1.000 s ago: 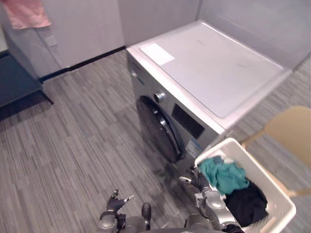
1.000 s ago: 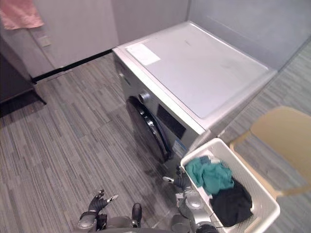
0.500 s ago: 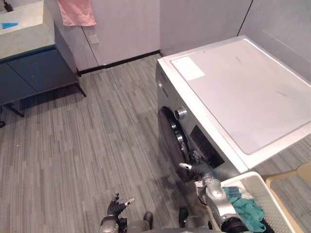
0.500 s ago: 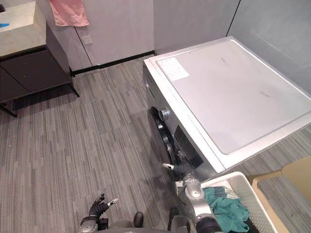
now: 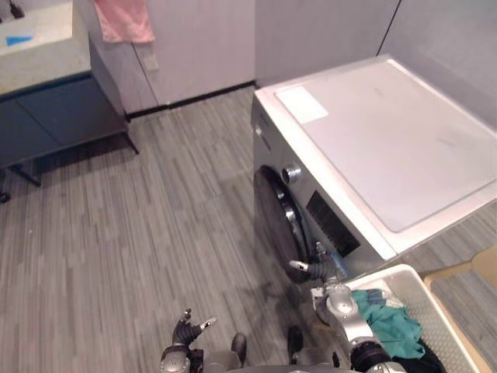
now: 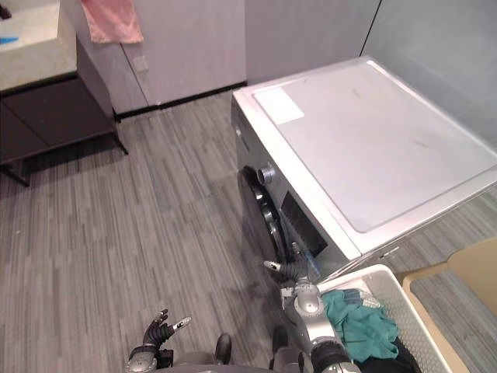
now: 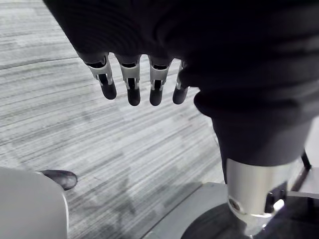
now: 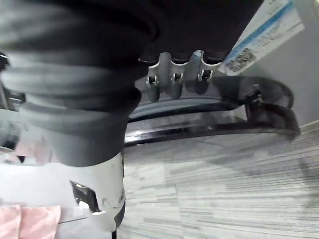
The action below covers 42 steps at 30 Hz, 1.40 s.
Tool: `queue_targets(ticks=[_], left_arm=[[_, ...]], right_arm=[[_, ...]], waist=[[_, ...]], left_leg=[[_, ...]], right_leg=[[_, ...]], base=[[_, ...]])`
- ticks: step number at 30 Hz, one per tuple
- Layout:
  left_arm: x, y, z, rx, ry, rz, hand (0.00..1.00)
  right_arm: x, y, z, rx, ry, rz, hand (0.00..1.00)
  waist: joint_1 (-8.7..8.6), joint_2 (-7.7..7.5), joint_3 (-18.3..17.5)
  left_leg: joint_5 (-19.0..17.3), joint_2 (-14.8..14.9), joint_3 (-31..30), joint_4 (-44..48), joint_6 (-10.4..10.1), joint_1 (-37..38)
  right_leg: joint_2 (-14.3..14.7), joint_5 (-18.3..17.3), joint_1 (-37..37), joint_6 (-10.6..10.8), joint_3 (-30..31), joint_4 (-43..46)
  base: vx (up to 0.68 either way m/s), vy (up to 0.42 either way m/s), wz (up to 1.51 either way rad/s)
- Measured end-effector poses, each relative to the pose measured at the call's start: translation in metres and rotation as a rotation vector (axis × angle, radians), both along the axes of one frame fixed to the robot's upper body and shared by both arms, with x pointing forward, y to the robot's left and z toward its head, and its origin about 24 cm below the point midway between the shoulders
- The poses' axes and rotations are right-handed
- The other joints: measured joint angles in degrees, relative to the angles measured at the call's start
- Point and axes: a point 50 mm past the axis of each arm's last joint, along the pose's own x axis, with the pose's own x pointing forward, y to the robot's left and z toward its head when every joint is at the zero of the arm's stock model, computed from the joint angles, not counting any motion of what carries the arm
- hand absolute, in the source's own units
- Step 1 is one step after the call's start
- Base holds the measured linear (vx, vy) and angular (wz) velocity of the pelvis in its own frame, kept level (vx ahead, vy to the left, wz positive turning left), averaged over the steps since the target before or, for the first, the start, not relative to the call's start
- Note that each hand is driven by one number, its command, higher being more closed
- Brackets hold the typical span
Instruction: Pick up the laundry basket with both hands and put the clothes into the washing machine.
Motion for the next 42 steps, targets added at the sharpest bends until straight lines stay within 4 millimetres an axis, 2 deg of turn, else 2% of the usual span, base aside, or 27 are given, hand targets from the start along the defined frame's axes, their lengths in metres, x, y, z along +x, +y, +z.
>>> queue_targets(ticks=[3,7,9,10,12,14,15,16,17,18,19,20,21,22,23,24,25,27,30,31,33,35,36,37,38,40,42], left_arm=[[0.011,-0.001,0.004,-0.002,-0.033,-0.007,0.0],[0.019,0.0,0.008,0.001,-0.066,0.004,0.0],[0.025,-0.002,0.01,0.0,-0.086,0.012,0.0],[0.032,-0.002,0.013,-0.007,-0.11,0.021,0.0],[0.043,-0.003,0.02,-0.011,-0.157,0.018,0.0],[0.052,-0.003,0.026,-0.015,-0.205,0.024,0.0],[0.054,-0.002,0.029,-0.018,-0.223,0.043,0.0],[0.057,-0.004,0.03,-0.024,-0.231,0.048,0.0],[0.064,-0.007,0.033,-0.031,-0.252,0.045,0.0],[0.072,-0.011,0.038,-0.038,-0.28,0.04,0.0],[0.081,-0.015,0.045,-0.041,-0.326,0.024,0.0],[0.089,-0.02,0.051,-0.048,-0.359,0.01,0.0],[0.095,-0.025,0.055,-0.057,-0.38,0.002,0.0],[0.103,-0.034,0.062,-0.072,-0.419,-0.026,0.0],[0.11,-0.042,0.069,-0.086,-0.456,-0.054,0.0],[0.112,-0.044,0.072,-0.09,-0.473,-0.064,0.0],[0.116,-0.048,0.077,-0.097,-0.499,-0.078,0.0],[0.121,-0.054,0.082,-0.106,-0.528,-0.1,0.0],[0.127,-0.059,0.087,-0.113,-0.547,-0.117,0.0],[0.131,-0.061,0.09,-0.113,-0.559,-0.133,0.0],[0.14,-0.062,0.097,-0.105,-0.587,-0.151,0.0],[0.154,-0.06,0.109,-0.08,-0.628,-0.162,0.0],[0.16,-0.058,0.113,-0.065,-0.64,-0.17,0.0],[0.171,-0.056,0.122,-0.039,-0.66,-0.191,0.0],[0.178,-0.056,0.127,-0.023,-0.67,-0.208,0.0],[0.207,-0.049,0.158,0.057,-0.749,-0.257,0.0],[0.229,-0.044,0.185,0.116,-0.809,-0.279,0.0]], right_arm=[[0.018,0.001,0.009,0.009,-0.019,-0.014,0.0],[0.032,-0.008,0.022,0.023,-0.067,-0.084,0.0],[0.038,-0.017,0.027,0.032,-0.081,-0.116,0.0],[0.044,-0.018,0.033,0.041,-0.096,-0.119,0.0],[0.057,-0.01,0.044,0.052,-0.125,-0.084,0.0],[0.076,0.011,0.065,0.066,-0.184,-0.01,0.0],[0.085,0.028,0.079,0.126,-0.222,0.009,0.0],[0.087,0.035,0.082,0.134,-0.23,0.03,0.0],[0.092,0.053,0.093,0.156,-0.255,0.087,0.0],[0.098,0.072,0.107,0.178,-0.291,0.143,0.0],[0.106,0.104,0.137,0.22,-0.37,0.233,0.0],[0.109,0.128,0.166,0.253,-0.454,0.307,0.0],[0.11,0.142,0.186,0.271,-0.512,0.354,0.0],[0.109,0.167,0.224,0.317,-0.62,0.44,0.0],[0.104,0.181,0.258,0.351,-0.729,0.5,0.0],[0.101,0.187,0.273,0.365,-0.773,0.527,0.0],[0.096,0.193,0.298,0.39,-0.862,0.56,0.0],[0.092,0.19,0.323,0.447,-0.95,0.552,0.0],[0.1,0.175,0.32,0.438,-0.944,0.504,0.0],[0.103,0.17,0.314,0.435,-0.929,0.49,0.0],[0.104,0.162,0.305,0.433,-0.91,0.484,0.0],[0.091,0.156,0.277,0.422,-0.872,0.544,0.0],[0.086,0.155,0.267,0.426,-0.85,0.575,0.0],[0.076,0.151,0.244,0.423,-0.794,0.623,0.0],[0.071,0.149,0.233,0.42,-0.762,0.65,0.0],[0.05,0.13,0.2,0.474,-0.668,0.706,0.0],[0.033,0.112,0.184,0.504,-0.627,0.728,0.0]], waist=[[0.13,1.14,3.27],[0.43,1.17,4.84],[0.93,1.43,5.36],[1.9,1.62,6.28],[3.2,2.21,7.84],[3.46,2.9,8.93],[4.09,2.96,9.54],[4.8,3.03,9.79],[5.98,3.19,10.13],[6.7,3.36,10.22],[7.91,3.49,10.31],[9.18,3.78,10.54],[9.79,4.1,10.78],[11.11,4.71,11.13],[12.67,4.91,11.22],[13.24,4.91,11.22],[13.71,4.9,11.21],[14.1,4.89,11.22],[13.39,4.81,11.26],[12.34,4.6,11.4],[11.36,3.59,12.02],[8.99,1.42,12.58],[8.52,0.72,12.86],[6.67,-0.36,13.5],[5.47,-0.78,13.75],[2.12,-2.68,14.79],[0.01,-3.76,15.49]], left_leg=[[-0.01,-0.4,0.15,1.72,-0.31,-2.89],[0.01,-0.33,1.85,3.1,-0.37,-7.28],[0.0,-0.3,2.05,3.1,-0.38,-8.7],[0.01,-0.23,2.16,3.13,-0.38,-9.2],[0.01,-0.04,2.15,3.15,-0.38,-10.29],[0.59,0.46,2.15,3.08,-1.21,-11.71],[2.3,0.9,1.87,2.7,-1.53,-12.67],[3.53,1.01,1.6,2.65,-1.6,-12.79],[3.99,0.72,0.35,2.47,-2.03,-13.49],[4.19,0.59,-0.64,2.16,-2.31,-13.61],[5.17,0.53,-1.75,1.31,-2.88,-14.16],[6.04,0.49,-2.88,0.81,-3.09,-14.49],[6.63,0.38,-3.62,0.71,-2.98,-14.72],[7.18,-0.01,-5.38,0.73,-3.47,-15.16],[7.39,-0.44,-6.79,0.82,-3.75,-15.54],[7.47,-0.6,-7.47,0.82,-3.87,-15.75],[7.85,-1.01,-8.95,0.85,-4.44,-16.37],[8.05,-1.32,-10.8,0.79,-4.71,-17.19],[8.63,-1.29,-10.41,0.63,-5.56,-17.24],[8.63,-1.04,-9.96,0.61,-5.56,-17.24],[8.66,0.38,-8.18,-0.05,-5.57,-16.66],[8.67,2.79,-4.13,-0.5,-5.56,-16.27],[8.67,3.29,-2.89,-0.75,-5.56,-16.01],[8.67,4.18,-0.72,-1.06,-5.55,-15.49],[8.66,4.55,0.11,-1.08,-5.53,-15.39],[8.64,5.77,3.91,-1.36,-5.49,-15.34],[8.66,6.44,5.94,-1.57,-5.43,-15.43]], right_leg=[[-0.78,0.41,-1.97,0.04,-1.16,1.3],[-1.79,-0.44,-6.52,0.49,-2.22,4.74],[-2.64,-1.41,-8.11,0.19,-3.34,6.46],[-2.88,-1.85,-8.75,0.25,-3.92,7.23],[-3.29,-2.41,-9.7,-0.07,-5.27,8.43],[-3.84,-2.75,-11.34,-0.36,-6.94,9.88],[-4.01,-3.79,-12.55,-0.77,-8.23,11.7],[-4.1,-4.45,-12.91,-0.78,-8.56,12.8],[-4.72,-5.8,-13.48,-0.97,-9.74,14.73],[-5.18,-6.74,-13.95,-1.21,-11.11,15.87],[-5.74,-8.03,-14.83,-1.46,-12.54,17.49],[-6.21,-8.95,-15.3,-1.72,-13.9,18.66],[-6.53,-9.69,-15.37,-1.85,-14.76,19.36],[-7.34,-11.17,-15.36,-2.1,-16.66,20.96],[-8.18,-12.69,-15.34,-2.26,-18.3,22.49],[-8.52,-13.39,-15.3,-2.11,-19.12,23.12],[-9.17,-14.47,-15.22,-2.3,-20.68,24.09],[-9.59,-15.56,-15.32,-2.51,-22.04,24.89],[-9.46,-15.58,-15.23,-2.5,-21.72,24.72],[-9.11,-15.55,-15.31,-2.54,-21.28,24.42],[-7.37,-14.19,-15.68,-3.27,-19.34,22.76],[-4.03,-10.97,-16.29,-3.86,-15.14,18.98],[-3.25,-10.14,-16.51,-3.98,-13.76,18.32],[-2.01,-8.49,-16.64,-4.1,-11.58,16.56],[-1.43,-7.73,-16.83,-4.1,-10.46,15.82],[0.44,-4.81,-17.99,-4.18,-6.54,13.25],[1.52,-3.12,-18.51,-4.15,-4.42,11.45]], base=[[-0.15,0.016,0.23],[-0.11,0.007,0.2],[-0.07,0.005,0.31],[-0.05,-0.008,0.37],[-0.03,-0.02,0.41],[0.01,-0.034,0.51],[0.04,-0.058,0.38],[0.06,-0.086,0.49],[0.02,-0.075,0.53],[0.05,-0.093,0.77],[0.07,-0.111,0.77],[0.09,-0.118,0.71],[0.08,-0.134,0.81],[0.06,-0.142,0.92],[0.07,-0.171,0.91],[0.06,-0.147,0.92],[0.06,-0.136,0.82],[0.05,-0.132,0.67],[0.0,-0.076,0.09],[-0.06,-0.056,-0.27],[-0.09,-0.066,-0.61],[-0.12,-0.052,-1.06],[-0.12,-0.035,-1.22],[-0.09,-0.02,-0.96],[-0.16,-0.016,-1.07],[-0.17,-0.005,-1.02],[-0.15,-0.024,-0.74]])
